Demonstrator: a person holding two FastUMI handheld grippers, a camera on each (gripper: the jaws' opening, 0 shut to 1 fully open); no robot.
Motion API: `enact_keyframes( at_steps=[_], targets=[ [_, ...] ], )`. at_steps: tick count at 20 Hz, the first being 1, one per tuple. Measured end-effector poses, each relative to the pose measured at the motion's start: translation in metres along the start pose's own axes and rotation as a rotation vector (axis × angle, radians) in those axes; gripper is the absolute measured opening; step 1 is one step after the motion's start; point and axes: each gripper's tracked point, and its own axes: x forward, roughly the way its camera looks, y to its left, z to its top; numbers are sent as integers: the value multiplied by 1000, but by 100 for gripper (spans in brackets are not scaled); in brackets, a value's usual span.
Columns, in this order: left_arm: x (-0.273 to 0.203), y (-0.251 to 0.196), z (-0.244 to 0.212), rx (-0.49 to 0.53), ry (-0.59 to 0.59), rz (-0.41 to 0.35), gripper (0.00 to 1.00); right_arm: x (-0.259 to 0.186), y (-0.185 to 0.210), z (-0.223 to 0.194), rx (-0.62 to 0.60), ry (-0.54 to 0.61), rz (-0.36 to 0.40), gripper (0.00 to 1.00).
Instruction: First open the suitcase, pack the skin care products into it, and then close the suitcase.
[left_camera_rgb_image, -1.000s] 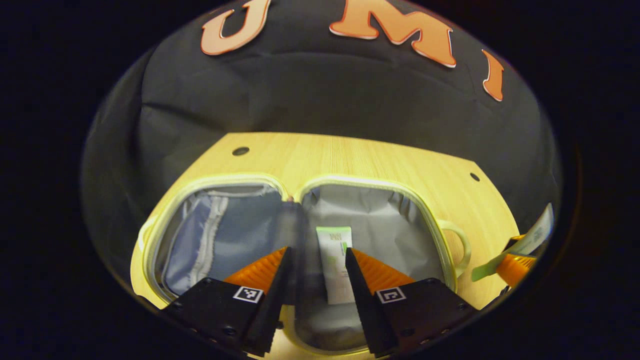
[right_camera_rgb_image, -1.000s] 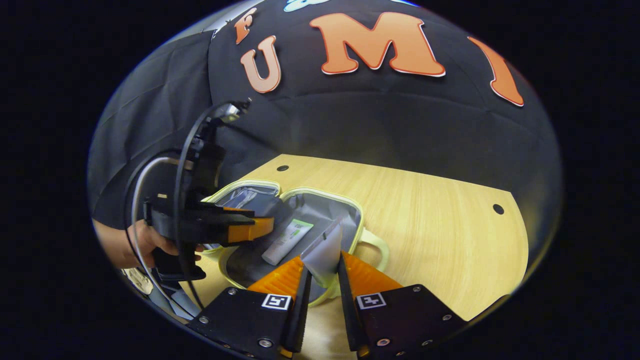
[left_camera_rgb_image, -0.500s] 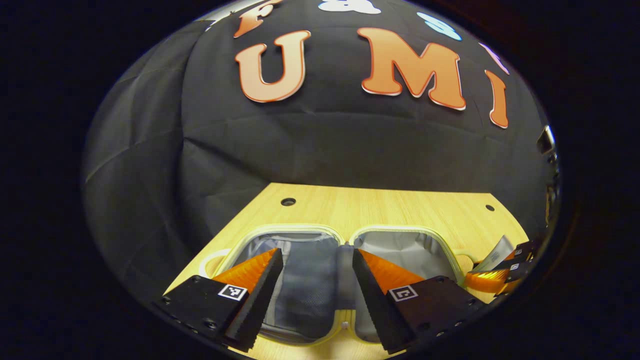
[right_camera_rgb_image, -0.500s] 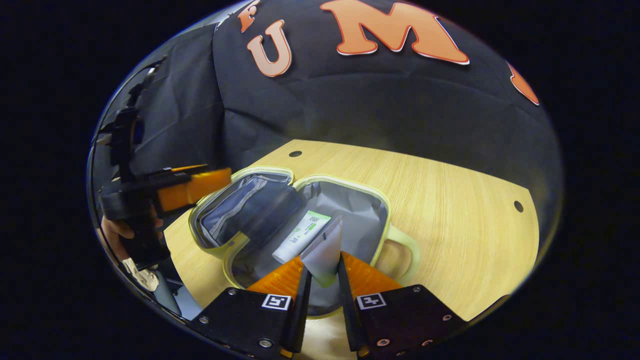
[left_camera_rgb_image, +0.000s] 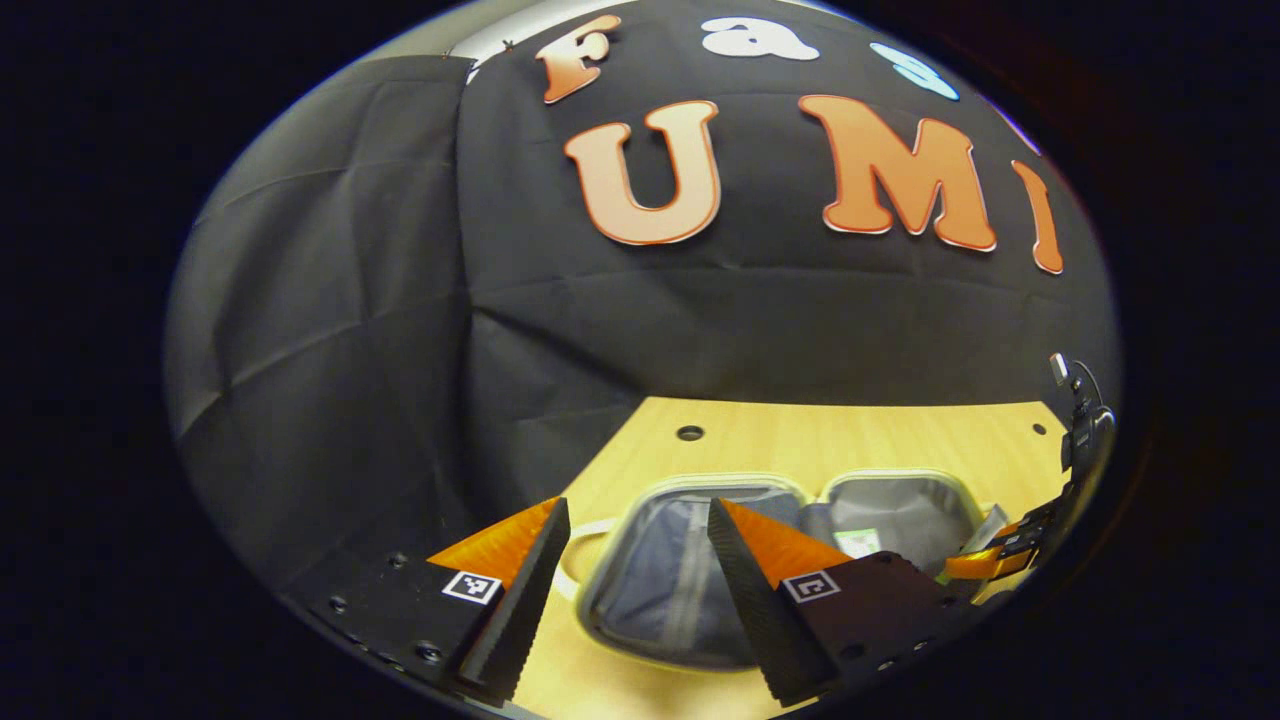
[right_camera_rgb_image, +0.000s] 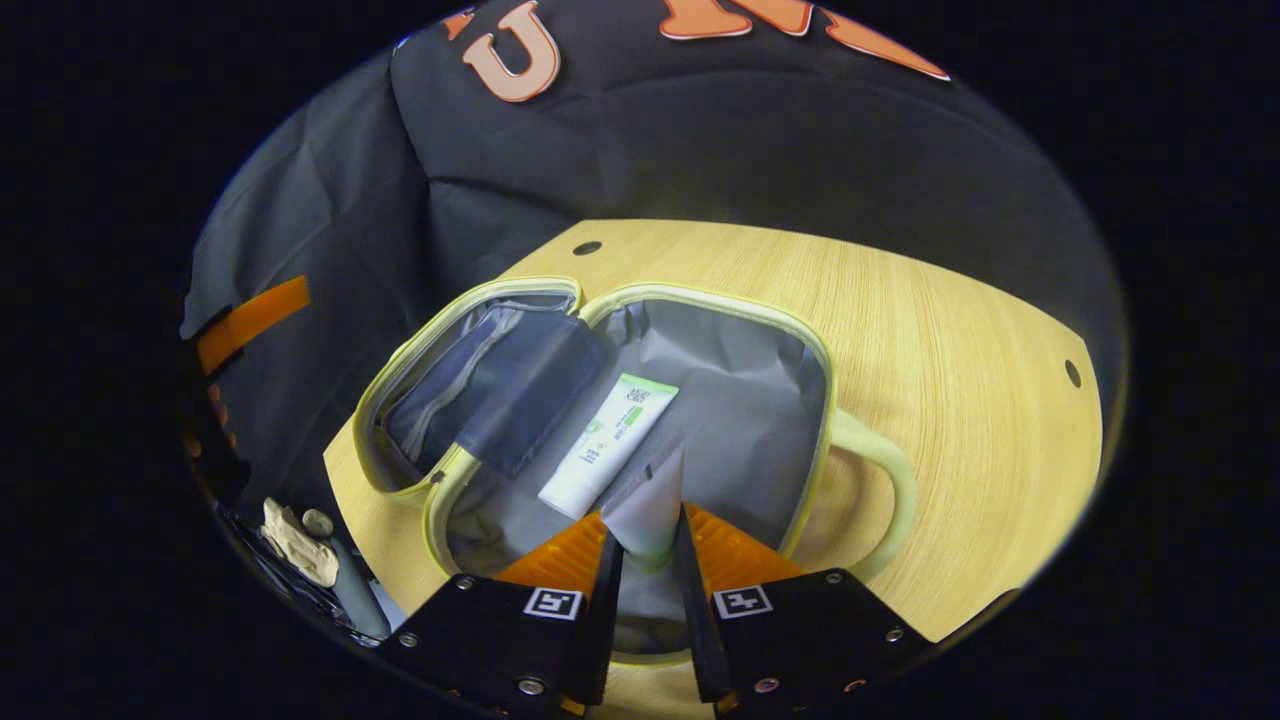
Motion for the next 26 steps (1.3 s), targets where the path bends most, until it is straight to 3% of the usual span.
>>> enact_keyframes(
  at_steps=[2, 5, 8, 12, 13, 14, 16, 17, 23, 25, 26],
  targets=[
    [-1, 27, -6, -17, 8, 46, 87, 8, -3, -3, 29, 39, -11, 34],
    [6, 58, -41, -59, 134, 103, 87, 20, -10, -7, 57, 93, -50, 34],
    [11, 85, -57, -123, 183, 165, 88, 27, -16, -8, 112, 130, -91, 34],
    [23, 116, -71, -164, 209, 194, 88, 26, -28, -3, 190, 133, -139, 34],
    [29, 115, -77, -189, 231, 172, 88, 26, -29, -2, 199, 136, -148, 34],
    [29, 109, -86, -218, 261, 142, 87, 24, -30, -3, 206, 140, -152, 29],
    [41, 114, -101, -255, 301, 131, 89, 21, -32, 0, 211, 128, -169, 40],
    [45, 115, -107, -275, 316, 126, 89, 19, -33, 3, 214, 111, -175, 35],
    [78, 113, -121, -325, 349, 38, 90, -3, -35, 26, 269, 24, -217, 42],
    [93, 108, -125, -343, 363, -2, 91, -13, -32, 29, 274, -4, -224, 48],
    [98, 106, -129, -348, 376, -27, 91, -18, -32, 30, 272, -18, -234, 56]
  ],
)
